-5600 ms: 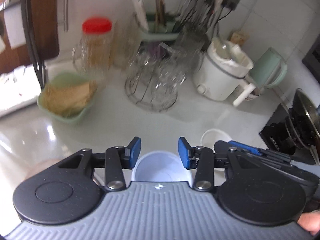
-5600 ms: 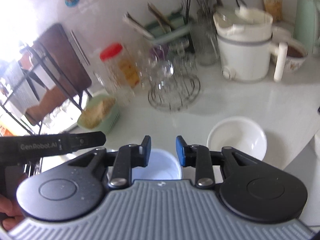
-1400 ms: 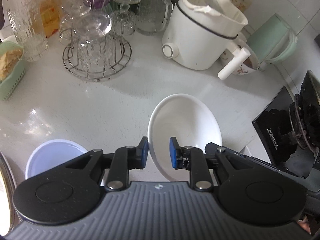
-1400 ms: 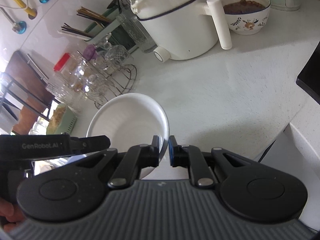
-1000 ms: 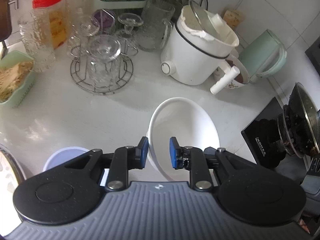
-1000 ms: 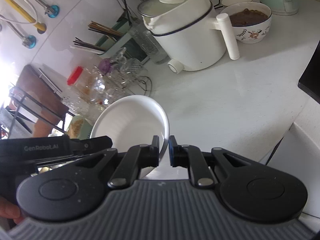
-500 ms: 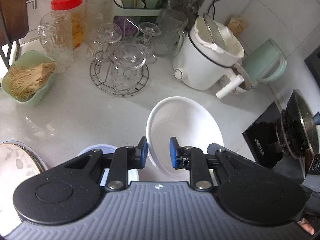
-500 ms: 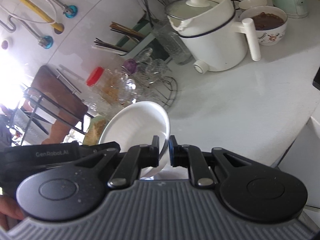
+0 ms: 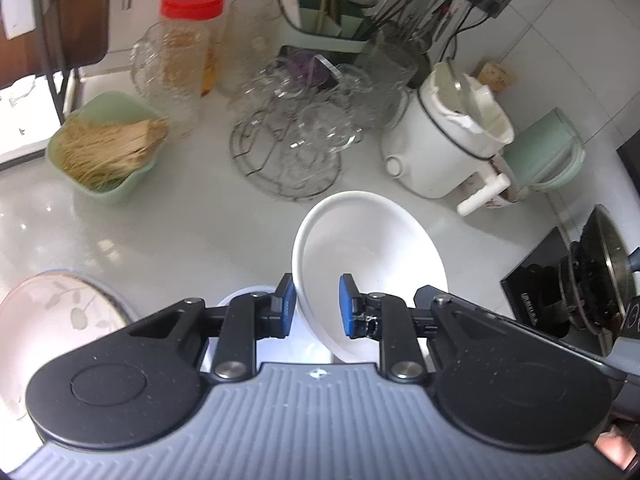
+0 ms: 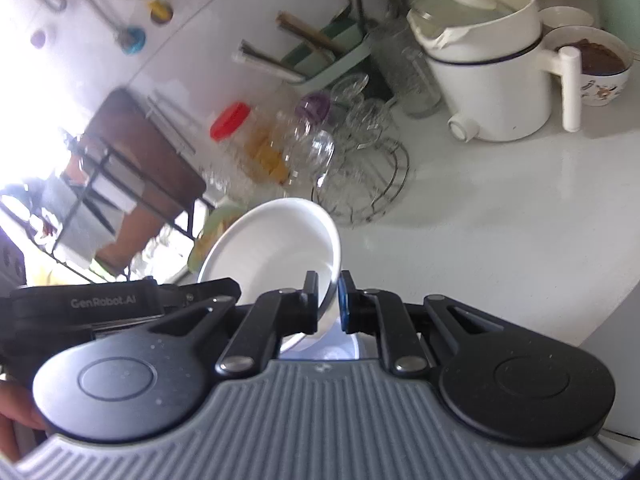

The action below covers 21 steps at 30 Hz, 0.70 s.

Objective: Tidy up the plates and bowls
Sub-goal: 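Lift the white bowl with both grippers and carry it toward the leaf-print plate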

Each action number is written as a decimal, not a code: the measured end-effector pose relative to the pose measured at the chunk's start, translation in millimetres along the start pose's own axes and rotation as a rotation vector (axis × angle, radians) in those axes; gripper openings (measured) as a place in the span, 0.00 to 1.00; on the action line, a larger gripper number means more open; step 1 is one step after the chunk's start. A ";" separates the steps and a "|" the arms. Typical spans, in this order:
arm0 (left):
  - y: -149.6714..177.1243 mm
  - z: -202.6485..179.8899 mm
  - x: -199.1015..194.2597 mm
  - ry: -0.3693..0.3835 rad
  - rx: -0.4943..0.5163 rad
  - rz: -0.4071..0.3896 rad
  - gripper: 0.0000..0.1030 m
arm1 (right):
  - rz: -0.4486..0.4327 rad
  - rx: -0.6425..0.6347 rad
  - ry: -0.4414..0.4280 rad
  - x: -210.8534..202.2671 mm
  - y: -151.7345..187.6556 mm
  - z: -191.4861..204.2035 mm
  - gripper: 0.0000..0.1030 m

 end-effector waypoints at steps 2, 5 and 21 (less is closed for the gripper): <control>2.7 10.7 5.4 -0.003 -0.016 0.014 0.26 | 0.028 -0.017 0.004 8.4 4.5 3.3 0.13; 5.6 25.0 13.7 -0.019 -0.046 0.012 0.26 | 0.066 -0.049 0.000 20.4 11.7 8.5 0.14; 42.9 71.1 40.8 -0.137 -0.083 0.018 0.26 | 0.182 -0.206 -0.009 53.6 47.6 31.3 0.16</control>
Point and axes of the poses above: each gripper's, at about its wrist camera, not at the fingertips, and x roughly the way its jaws point, z to its left, y to its underside, the point moved 1 cm from there along x, roughly the way its jaws point, and after that the axes turned 15 degrees about -x, right-handed, at the moved point
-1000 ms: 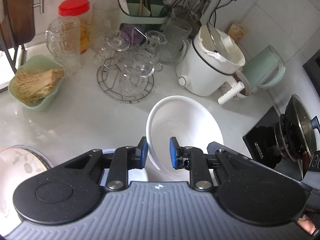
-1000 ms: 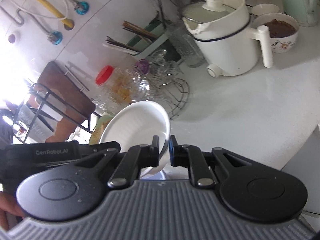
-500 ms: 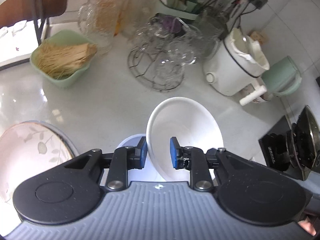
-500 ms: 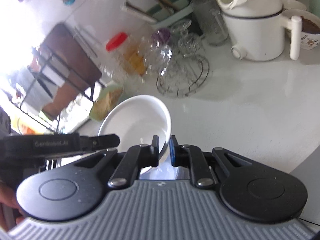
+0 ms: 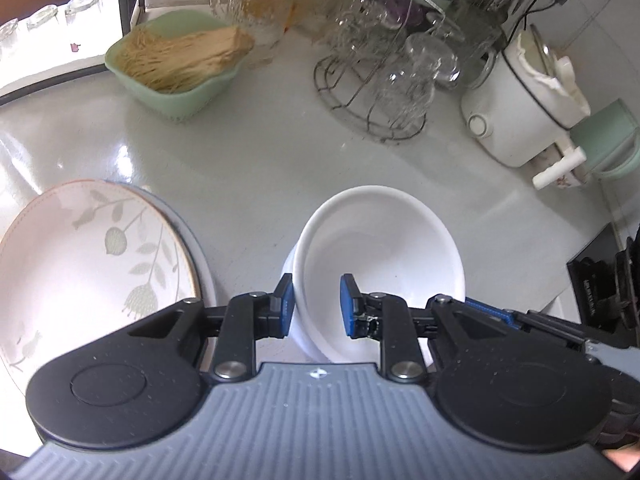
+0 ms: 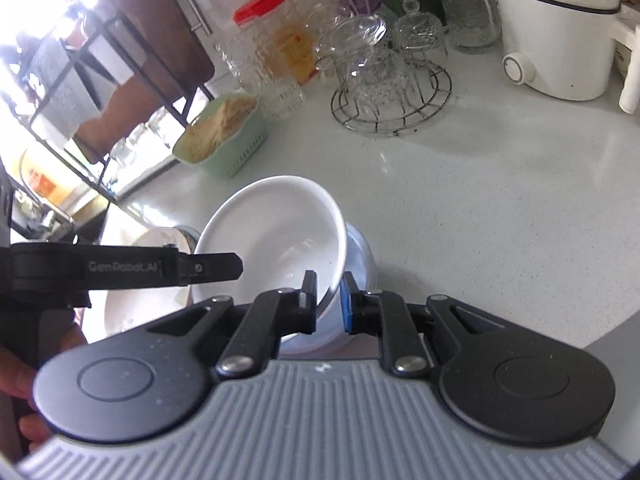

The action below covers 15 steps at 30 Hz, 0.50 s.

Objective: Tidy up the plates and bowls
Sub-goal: 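Lift the white bowl with both grippers and carry it toward the leaf-print plate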

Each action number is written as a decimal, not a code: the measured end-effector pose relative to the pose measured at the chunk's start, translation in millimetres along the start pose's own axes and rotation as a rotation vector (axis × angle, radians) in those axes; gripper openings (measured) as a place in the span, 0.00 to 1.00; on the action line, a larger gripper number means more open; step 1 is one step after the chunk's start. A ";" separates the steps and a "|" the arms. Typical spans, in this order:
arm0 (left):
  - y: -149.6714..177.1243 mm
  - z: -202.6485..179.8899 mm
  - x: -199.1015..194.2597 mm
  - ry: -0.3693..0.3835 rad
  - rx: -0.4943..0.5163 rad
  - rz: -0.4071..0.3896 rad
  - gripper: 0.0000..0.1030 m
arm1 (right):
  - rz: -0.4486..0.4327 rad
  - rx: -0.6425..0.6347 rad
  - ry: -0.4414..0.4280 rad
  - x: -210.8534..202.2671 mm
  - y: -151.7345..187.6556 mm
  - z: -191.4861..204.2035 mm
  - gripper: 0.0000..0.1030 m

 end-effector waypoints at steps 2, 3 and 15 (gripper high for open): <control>2.4 2.7 3.6 -0.011 -0.001 0.003 0.26 | 0.005 -0.008 0.002 2.7 1.5 1.2 0.16; 3.6 3.9 5.7 -0.017 0.000 0.006 0.26 | 0.008 -0.017 0.007 4.3 2.4 2.5 0.16; 1.6 23.7 5.2 0.020 -0.078 0.014 0.46 | 0.015 -0.029 0.001 1.1 -2.1 -5.1 0.18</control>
Point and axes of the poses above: each gripper's, at about its wrist camera, not at the fingertips, and x roughly the way its jaws point, z to its left, y to its underside, the point moved 1 cm from there along x, roughly the way its jaws point, and after that the axes turned 15 degrees about -x, right-handed, at the moved point
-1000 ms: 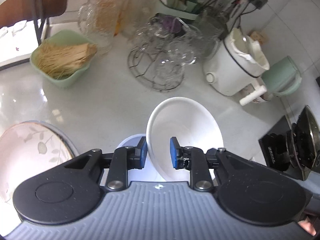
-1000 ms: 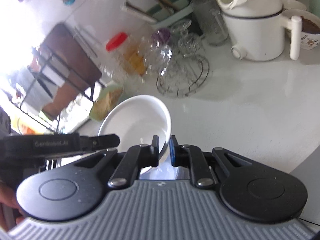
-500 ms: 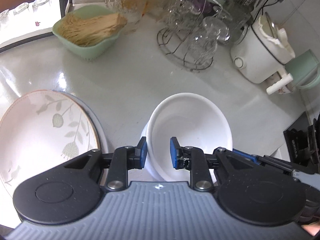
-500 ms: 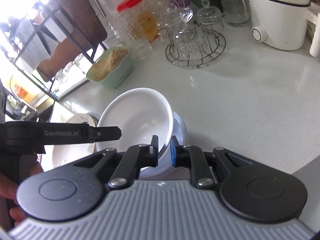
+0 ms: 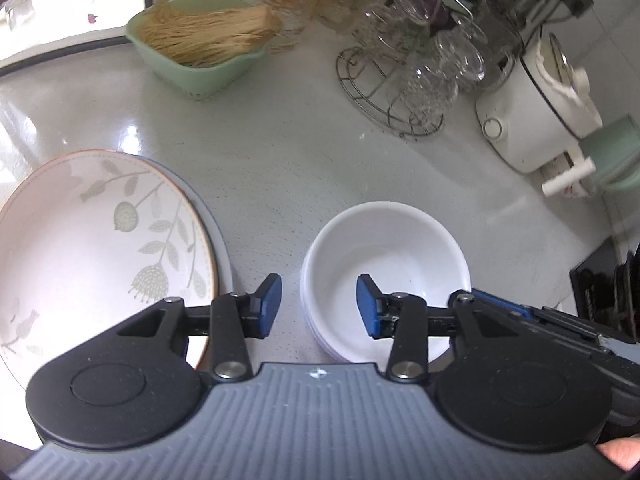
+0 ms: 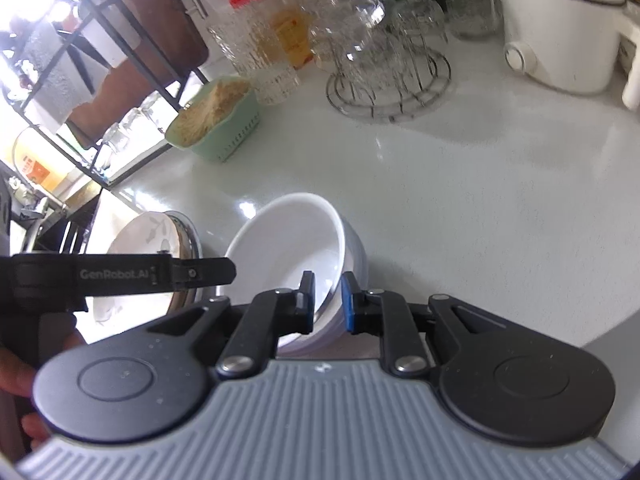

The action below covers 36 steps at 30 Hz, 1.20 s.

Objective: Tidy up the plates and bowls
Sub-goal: 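Lift the white bowl with both grippers and carry it toward the leaf-print plate, then lower the white bowl onto the leaf-print plate stack with both grippers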

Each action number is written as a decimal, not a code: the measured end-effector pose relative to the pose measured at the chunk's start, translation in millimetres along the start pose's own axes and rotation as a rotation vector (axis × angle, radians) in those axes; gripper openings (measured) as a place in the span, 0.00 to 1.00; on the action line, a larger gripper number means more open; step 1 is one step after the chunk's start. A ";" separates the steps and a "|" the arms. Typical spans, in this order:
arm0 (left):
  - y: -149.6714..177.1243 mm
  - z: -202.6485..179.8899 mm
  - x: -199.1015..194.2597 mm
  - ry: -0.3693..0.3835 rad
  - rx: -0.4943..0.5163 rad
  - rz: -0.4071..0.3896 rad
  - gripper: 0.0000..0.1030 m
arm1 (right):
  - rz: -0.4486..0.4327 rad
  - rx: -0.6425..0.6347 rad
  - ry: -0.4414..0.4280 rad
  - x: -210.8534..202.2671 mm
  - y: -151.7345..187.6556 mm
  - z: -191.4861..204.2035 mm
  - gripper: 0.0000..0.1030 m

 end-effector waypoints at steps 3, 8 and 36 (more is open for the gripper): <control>-1.3 8.0 0.8 0.029 -0.056 0.020 0.46 | -0.010 0.010 -0.003 -2.6 -3.6 -7.6 0.31; 2.8 10.2 7.8 0.035 -0.075 0.047 0.46 | 0.007 0.014 -0.004 6.0 -9.2 -17.6 0.31; 16.6 2.7 46.4 0.009 -0.116 0.149 0.38 | 0.172 0.132 -0.133 56.6 -0.4 -37.4 0.28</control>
Point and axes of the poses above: each gripper's, at about its wrist camera, not at the fingertips, and x roughly the way its jaws point, z to its left, y to its underside, the point moved 1 cm from there along x, roughly the way its jaws point, and after that the axes turned 15 degrees about -x, right-handed, at the moved point
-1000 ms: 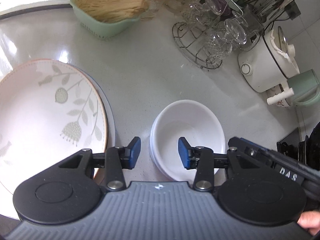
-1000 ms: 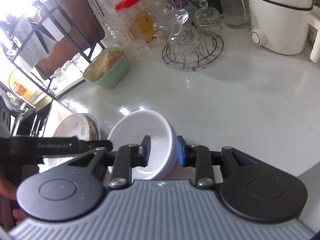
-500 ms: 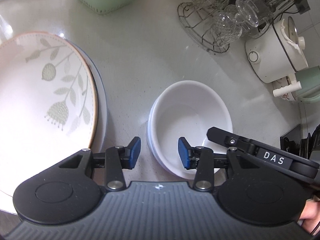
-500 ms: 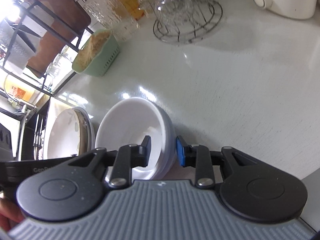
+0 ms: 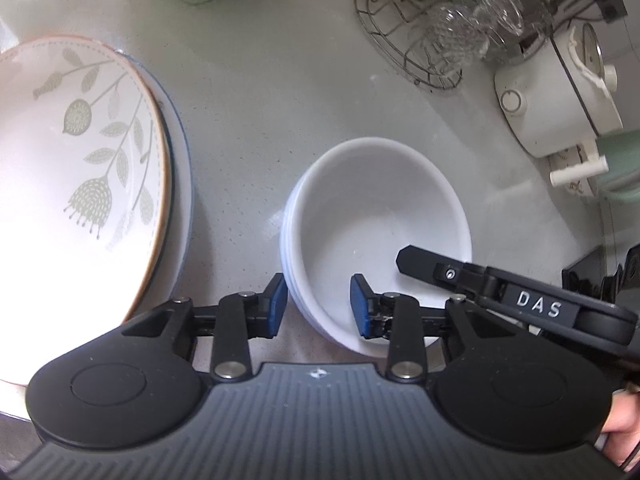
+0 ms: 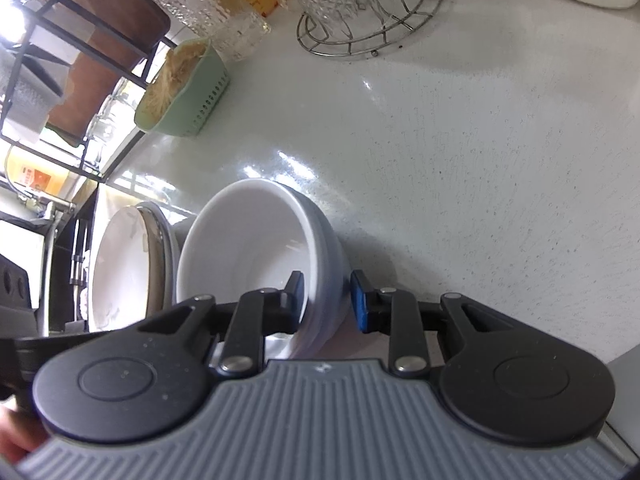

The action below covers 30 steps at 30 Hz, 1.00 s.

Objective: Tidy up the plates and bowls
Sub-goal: 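Lower the white bowl onto the leaf-print plate stack with both grippers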

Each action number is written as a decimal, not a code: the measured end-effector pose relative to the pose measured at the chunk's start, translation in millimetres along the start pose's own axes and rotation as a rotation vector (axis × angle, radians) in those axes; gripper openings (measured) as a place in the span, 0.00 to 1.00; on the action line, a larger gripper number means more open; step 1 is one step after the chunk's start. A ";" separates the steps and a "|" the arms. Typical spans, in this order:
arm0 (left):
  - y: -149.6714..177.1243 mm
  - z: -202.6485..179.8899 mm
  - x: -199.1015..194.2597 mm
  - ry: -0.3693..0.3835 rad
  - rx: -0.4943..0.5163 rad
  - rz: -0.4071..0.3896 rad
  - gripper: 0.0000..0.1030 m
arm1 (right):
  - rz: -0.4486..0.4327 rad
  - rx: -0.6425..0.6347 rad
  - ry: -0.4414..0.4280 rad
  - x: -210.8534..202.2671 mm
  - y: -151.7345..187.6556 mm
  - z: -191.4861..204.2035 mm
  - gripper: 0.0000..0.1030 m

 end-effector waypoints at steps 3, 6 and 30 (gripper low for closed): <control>0.5 -3.7 -1.4 -0.003 0.015 0.008 0.38 | -0.006 -0.009 0.006 -4.3 -2.2 1.9 0.28; 2.3 -7.3 -7.2 0.007 0.034 0.000 0.38 | -0.026 -0.010 0.009 -10.5 -3.9 3.9 0.28; -2.4 14.1 -97.7 0.097 0.012 -0.045 0.38 | -0.048 0.103 -0.017 -52.2 -3.0 53.6 0.28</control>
Point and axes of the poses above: each gripper's, at about its wrist camera, not at the fingertips, and x roughly the way its jaws point, z to its left, y to its underside, the point moved 1 cm from there along x, roughly the way its jaws point, and after that the axes turned 15 degrees about -x, right-handed, at the moved point
